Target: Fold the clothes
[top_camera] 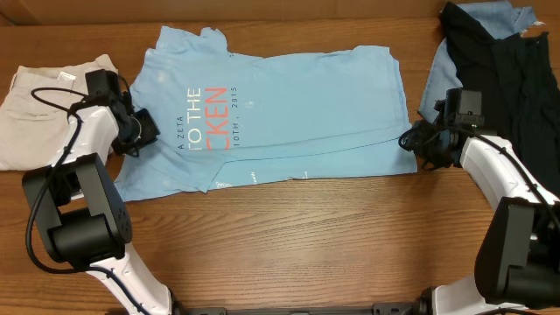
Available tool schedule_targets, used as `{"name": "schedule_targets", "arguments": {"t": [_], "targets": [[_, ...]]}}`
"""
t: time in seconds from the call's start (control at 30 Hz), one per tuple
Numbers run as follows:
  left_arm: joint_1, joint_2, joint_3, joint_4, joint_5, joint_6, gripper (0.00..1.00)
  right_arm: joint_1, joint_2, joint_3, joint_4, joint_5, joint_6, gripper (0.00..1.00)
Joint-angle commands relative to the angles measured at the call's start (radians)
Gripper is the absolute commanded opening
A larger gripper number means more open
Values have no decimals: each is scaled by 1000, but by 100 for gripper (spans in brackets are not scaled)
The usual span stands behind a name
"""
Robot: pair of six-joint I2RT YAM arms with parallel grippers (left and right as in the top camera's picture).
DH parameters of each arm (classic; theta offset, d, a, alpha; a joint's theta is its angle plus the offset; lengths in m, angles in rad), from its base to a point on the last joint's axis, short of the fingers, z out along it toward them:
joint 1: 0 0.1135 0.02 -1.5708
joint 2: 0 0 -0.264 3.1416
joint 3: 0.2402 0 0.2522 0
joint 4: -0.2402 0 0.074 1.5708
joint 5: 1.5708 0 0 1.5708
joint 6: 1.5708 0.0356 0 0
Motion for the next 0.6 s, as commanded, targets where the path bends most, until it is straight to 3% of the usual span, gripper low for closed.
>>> {"name": "schedule_targets", "arguments": {"t": [0.0, 0.57], "targets": [[-6, 8, 55, -37, -1, 12, 26, 6, 2, 1, 3, 9, -3, 52], [-6, 8, 52, -115, -32, 12, 26, 6, 2, 1, 1, 9, -3, 52]]}}
